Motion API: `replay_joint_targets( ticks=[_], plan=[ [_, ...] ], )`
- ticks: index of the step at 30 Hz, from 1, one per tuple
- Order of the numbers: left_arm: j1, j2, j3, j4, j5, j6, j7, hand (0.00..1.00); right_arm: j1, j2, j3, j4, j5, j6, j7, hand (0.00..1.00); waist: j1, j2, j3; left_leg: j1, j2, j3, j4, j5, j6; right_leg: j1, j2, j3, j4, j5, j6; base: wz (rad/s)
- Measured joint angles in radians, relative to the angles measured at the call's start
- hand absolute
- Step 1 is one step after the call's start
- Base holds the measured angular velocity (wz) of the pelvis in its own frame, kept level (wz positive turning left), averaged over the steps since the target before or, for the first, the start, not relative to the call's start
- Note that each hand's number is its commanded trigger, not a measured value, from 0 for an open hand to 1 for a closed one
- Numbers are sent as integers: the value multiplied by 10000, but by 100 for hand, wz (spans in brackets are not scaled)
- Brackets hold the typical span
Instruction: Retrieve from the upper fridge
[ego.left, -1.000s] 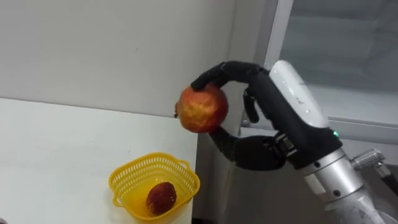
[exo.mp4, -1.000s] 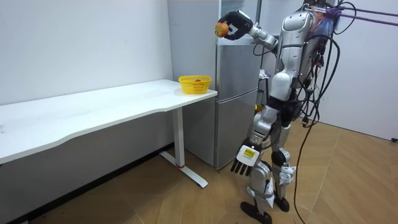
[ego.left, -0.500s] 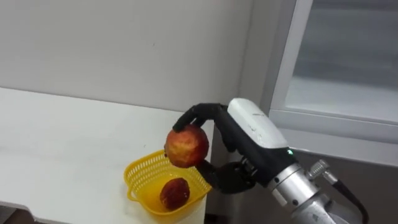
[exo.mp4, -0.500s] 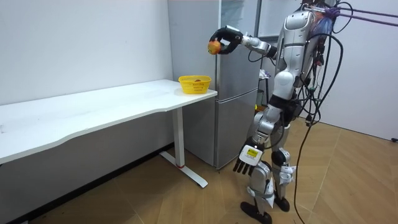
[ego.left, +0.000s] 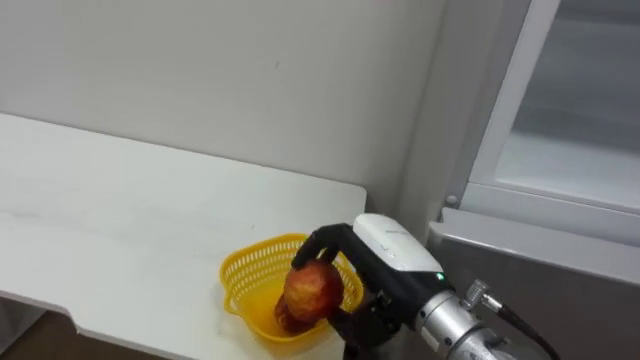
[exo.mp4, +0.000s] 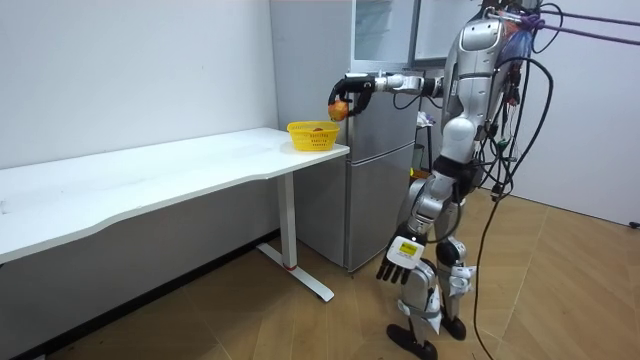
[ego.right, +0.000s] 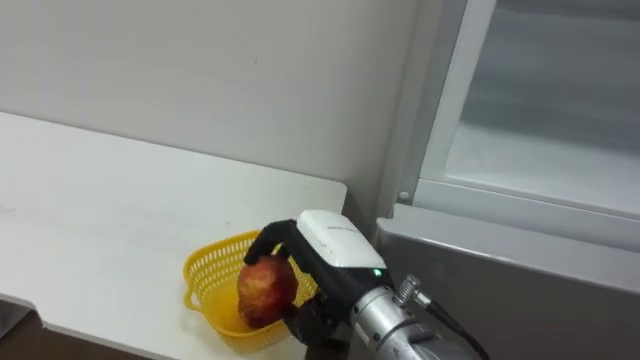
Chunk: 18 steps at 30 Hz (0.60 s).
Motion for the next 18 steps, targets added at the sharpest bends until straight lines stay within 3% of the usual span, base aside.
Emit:
replay_joint_targets(
  ticks=[4,10,18],
  plan=[
    [-18,4,-85,-81,6,0,113,0,-57,17,79,498,-1,8,19,100,10,-4,-3,-13,-7,-30,15,2,2,8,-4,2,7,0,0,1],
    [-1,17,-84,-310,106,81,118,0,-868,19,193,1382,-258,37,38,100,45,-31,-20,-142,-9,-53,64,14,5,-62,-2,-16,6,0,0,1],
    [94,62,-84,-622,125,166,74,0,-914,19,197,1590,-373,221,38,100,274,-131,-21,-139,-57,-140,43,26,24,-40,-35,-138,8,0,0,3]
  ],
)
